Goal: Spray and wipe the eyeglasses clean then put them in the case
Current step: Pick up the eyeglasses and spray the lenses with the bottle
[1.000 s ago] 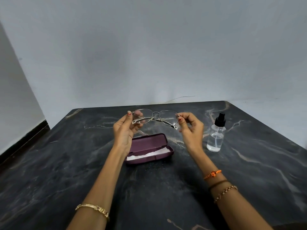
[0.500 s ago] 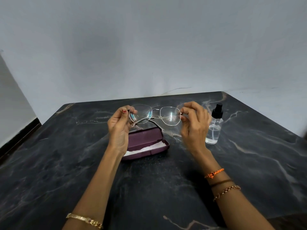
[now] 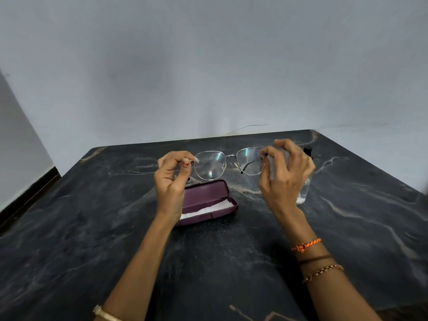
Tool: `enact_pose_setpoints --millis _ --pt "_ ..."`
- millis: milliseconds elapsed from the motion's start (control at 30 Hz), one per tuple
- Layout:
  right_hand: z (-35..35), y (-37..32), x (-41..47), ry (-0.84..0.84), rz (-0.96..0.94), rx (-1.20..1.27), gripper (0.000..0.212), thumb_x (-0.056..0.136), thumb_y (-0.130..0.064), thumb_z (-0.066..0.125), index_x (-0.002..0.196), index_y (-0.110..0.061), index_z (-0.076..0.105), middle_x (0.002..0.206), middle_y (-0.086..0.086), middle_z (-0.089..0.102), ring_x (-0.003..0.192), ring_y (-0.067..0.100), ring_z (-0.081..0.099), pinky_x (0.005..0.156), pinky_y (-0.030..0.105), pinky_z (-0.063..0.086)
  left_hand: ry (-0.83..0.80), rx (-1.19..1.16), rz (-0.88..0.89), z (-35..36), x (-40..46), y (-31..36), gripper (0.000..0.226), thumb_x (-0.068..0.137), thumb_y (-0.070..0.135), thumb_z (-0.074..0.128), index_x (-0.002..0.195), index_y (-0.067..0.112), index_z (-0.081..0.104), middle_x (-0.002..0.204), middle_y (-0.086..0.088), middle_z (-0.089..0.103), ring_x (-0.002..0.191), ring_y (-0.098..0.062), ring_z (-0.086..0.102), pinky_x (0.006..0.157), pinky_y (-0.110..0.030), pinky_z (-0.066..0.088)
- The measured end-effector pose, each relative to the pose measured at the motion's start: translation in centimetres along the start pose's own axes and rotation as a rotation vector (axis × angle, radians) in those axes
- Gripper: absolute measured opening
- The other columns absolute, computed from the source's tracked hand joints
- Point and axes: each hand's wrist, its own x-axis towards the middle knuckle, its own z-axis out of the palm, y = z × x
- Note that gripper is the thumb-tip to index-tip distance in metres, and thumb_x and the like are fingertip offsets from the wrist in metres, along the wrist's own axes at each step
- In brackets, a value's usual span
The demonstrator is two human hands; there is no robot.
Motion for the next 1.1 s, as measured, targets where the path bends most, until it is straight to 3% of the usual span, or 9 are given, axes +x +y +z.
enact_pose_setpoints --millis 100,267,400,500,633,767,867,1000,1100 --pt "0.1 0.1 0.0 0.018 -0.042 -0.059 0.014 0.082 -0.015 0.057 0.093 -0.023 0.052 0.113 -0.004 0.042 0.101 0.016 0.042 0.088 0.029 0.016 0.007 0.015 0.004 0.2 -0.2 0.1 0.028 0.071 0.065 0.053 0.069 0.039 0.064 0.07 0.025 0.062 0.085 -0.008 0.045 0.078 -0.026 0.038" --pt "0.2 0.4 0.0 0.069 -0.048 -0.141 0.009 0.086 -0.021 0.056 0.092 -0.026 0.052 0.112 -0.006 0.043 0.104 0.016 0.041 0.084 0.045 0.028 -0.029 0.064 0.018 0.0 -0.2 -0.2 0.029 0.07 0.065 0.053 0.072 0.04 0.067 0.073 0.026 0.064 0.09 -0.006 0.046 0.084 -0.036 0.039" --pt "0.3 0.6 -0.3 0.067 -0.055 -0.161 0.005 0.092 -0.028 0.049 0.092 -0.028 0.054 0.112 -0.006 0.043 0.108 0.018 0.039 0.085 0.055 0.035 -0.049 0.076 0.001 -0.3 -0.1 -0.2 0.028 0.071 0.065 0.053 0.073 0.041 0.067 0.075 0.027 0.065 0.091 -0.007 0.048 0.085 -0.028 0.039" --pt "0.4 0.6 -0.3 0.065 -0.046 -0.163 0.007 0.087 -0.025 0.057 0.091 -0.03 0.054 0.112 -0.006 0.043 0.108 0.018 0.039 0.086 0.057 0.034 -0.069 0.049 -0.03 -0.5 -0.1 -0.4 0.018 0.075 0.054 0.057 0.074 0.039 0.067 0.077 0.023 0.066 0.092 -0.013 0.053 0.093 -0.039 0.041" --pt "0.3 0.8 -0.3 0.043 -0.029 -0.153 0.015 0.082 -0.022 0.061 0.092 -0.031 0.055 0.116 -0.006 0.042 0.112 0.02 0.037 0.087 0.061 0.033 -0.095 -0.014 -0.078 -0.1 -0.3 -0.4 0.013 0.08 0.033 0.056 0.073 0.034 0.067 0.077 0.018 0.066 0.083 0.0 0.058 0.08 -0.015 0.046" --pt "0.2 1.3 -0.3 0.009 -0.023 -0.138 0.028 0.076 -0.023 0.058 0.103 -0.031 0.055 0.127 -0.004 0.04 0.121 0.022 0.032 0.091 0.062 0.028 -0.077 -0.033 -0.092 0.4 -0.7 -0.2 0.02 0.087 0.013 0.052 0.077 0.027 0.063 0.081 0.008 0.062 0.081 0.005 0.059 0.076 -0.01 0.047" --pt "-0.2 2.1 -0.1 0.057 -0.034 -0.112 0.04 0.071 -0.021 0.053 0.109 -0.029 0.055 0.127 -0.001 0.04 0.123 0.019 0.03 0.093 0.061 0.031 -0.025 -0.049 -0.113 0.7 -0.7 -0.1 0.023 0.085 0.016 0.054 0.075 0.034 0.064 0.081 0.013 0.065 0.083 0.005 0.058 0.076 -0.011 0.046" --pt "-1.0 3.0 0.5 0.166 0.042 -0.079 0.04 0.069 -0.013 0.052 0.108 -0.025 0.056 0.124 -0.001 0.042 0.121 0.019 0.032 0.093 0.057 0.036 0.037 -0.035 -0.116 1.0 -0.7 0.1 0.023 0.087 0.011 0.051 0.079 0.03 0.061 0.087 0.009 0.06 0.084 0.004 0.057 0.079 -0.013 0.046" --pt "-1.3 3.9 1.2 0.123 0.091 -0.101 0.039 0.073 -0.021 0.055 0.111 -0.025 0.054 0.126 -0.001 0.04 0.122 0.022 0.031 0.091 0.059 0.037 0.095 -0.032 -0.117 1.6 -0.9 0.3 0.023 0.088 0.01 0.05 0.078 0.028 0.06 0.088 0.006 0.059 0.083 0.003 0.057 0.079 -0.019 0.046"
